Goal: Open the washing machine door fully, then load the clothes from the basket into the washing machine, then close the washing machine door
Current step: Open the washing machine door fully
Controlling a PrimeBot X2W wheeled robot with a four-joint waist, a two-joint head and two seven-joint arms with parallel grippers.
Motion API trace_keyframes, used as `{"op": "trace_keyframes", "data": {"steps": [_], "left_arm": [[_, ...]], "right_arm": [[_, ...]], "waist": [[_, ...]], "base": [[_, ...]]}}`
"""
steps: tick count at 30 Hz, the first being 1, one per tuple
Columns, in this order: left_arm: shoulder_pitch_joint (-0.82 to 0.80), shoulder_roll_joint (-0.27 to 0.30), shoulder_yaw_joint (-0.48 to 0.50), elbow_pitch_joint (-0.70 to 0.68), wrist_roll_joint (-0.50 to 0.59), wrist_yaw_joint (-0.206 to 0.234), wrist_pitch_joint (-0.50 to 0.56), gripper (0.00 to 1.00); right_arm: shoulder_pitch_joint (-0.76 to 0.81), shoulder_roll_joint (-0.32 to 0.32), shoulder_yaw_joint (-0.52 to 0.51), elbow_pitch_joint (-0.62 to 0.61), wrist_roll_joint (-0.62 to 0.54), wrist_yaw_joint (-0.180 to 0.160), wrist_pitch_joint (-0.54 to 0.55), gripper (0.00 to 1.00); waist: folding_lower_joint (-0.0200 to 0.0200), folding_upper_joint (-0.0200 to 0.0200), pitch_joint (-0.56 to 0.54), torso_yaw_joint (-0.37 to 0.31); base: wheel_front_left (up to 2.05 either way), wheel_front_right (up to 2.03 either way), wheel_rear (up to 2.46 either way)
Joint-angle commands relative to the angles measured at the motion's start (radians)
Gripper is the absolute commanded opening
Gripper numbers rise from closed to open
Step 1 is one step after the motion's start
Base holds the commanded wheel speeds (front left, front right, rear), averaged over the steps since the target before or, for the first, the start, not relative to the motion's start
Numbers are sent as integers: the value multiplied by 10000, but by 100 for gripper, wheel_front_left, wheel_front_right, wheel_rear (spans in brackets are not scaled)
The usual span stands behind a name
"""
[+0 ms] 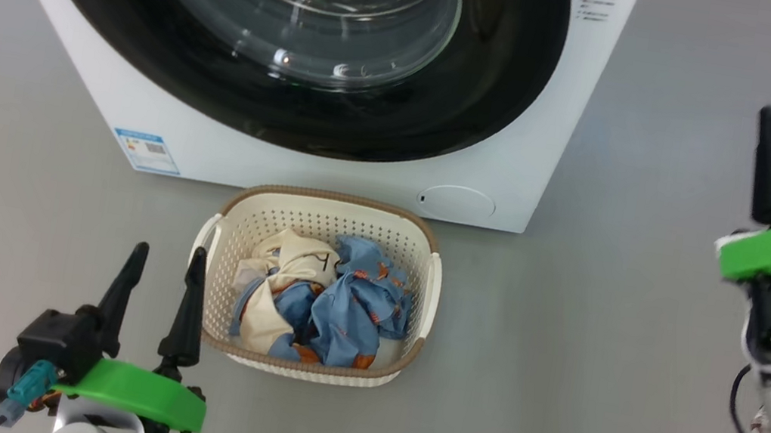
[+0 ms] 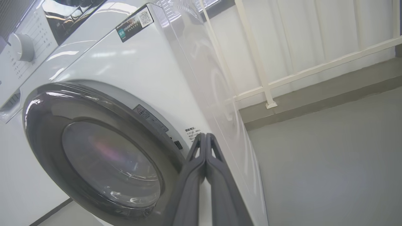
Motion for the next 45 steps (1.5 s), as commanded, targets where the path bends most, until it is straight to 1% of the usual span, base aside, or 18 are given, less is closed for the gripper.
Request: {"op": "trace_keyframes", "data": {"steps": [1, 4, 9, 15, 20, 23, 24, 29, 35, 41, 45], "left_arm": [[-365, 137, 235, -300, -34, 73, -136, 100], [-459, 137, 206, -297, -80, 126, -136, 100], [-573, 137, 144, -285, -117, 223, -136, 100], [-667, 137, 160, -299, -153, 350, -136, 100], [-730, 137, 145, -365, -200, 391, -136, 100], [-822, 137, 60, -407, -235, 400, -136, 100], [-905, 137, -23, -440, -266, 408, -136, 100], [-1033, 137, -165, -566, -323, 374, -136, 100], [-1098, 137, -299, -850, -402, 325, -136, 100], [-1241, 137, -446, -1359, -432, 286, -136, 100], [-1311, 137, -639, -1560, -402, 269, -136, 100]], "right_arm": [[-421, -208, 262, -118, 480, 58, -76, 0], [-930, -493, 552, -97, 1503, 58, -10, 0], [-1608, -836, 925, -331, 3438, 58, 486, 0], [-2347, -1210, 1202, -596, 4967, 58, 995, 0], [-2943, -1306, 1206, -353, 6273, 58, 1980, 0], [-3307, -1341, 1155, -132, 6817, 58, 2553, 0], [-3536, -1388, 1153, 7, 7052, 58, 2932, 0], [-3977, -1482, 1155, 254, 7536, 58, 3905, 0], [-4398, -1511, 1215, 534, 7841, 58, 4927, 0], [-4991, -1419, 908, 790, 8205, 58, 5380, 0], [-5327, -1412, 846, 1058, 8236, 58, 5712, 0]], "waist": [[0, 0, 255, 240], [0, 0, 414, 368], [0, 0, 568, 504], [0, 0, 684, 564], [0, 0, 840, 571], [0, 0, 1008, 623], [0, 0, 1144, 687], [0, 0, 1356, 888], [0, 0, 1659, 1112], [0, 0, 2121, 1307], [0, 0, 2348, 1478]], "base": [[0, 0, 0], [0, 0, 0], [0, 0, 0], [0, 0, 0], [0, 0, 0], [0, 0, 0], [0, 0, 0], [0, 0, 0], [0, 0, 0], [0, 0, 0], [0, 0, 0]]}}
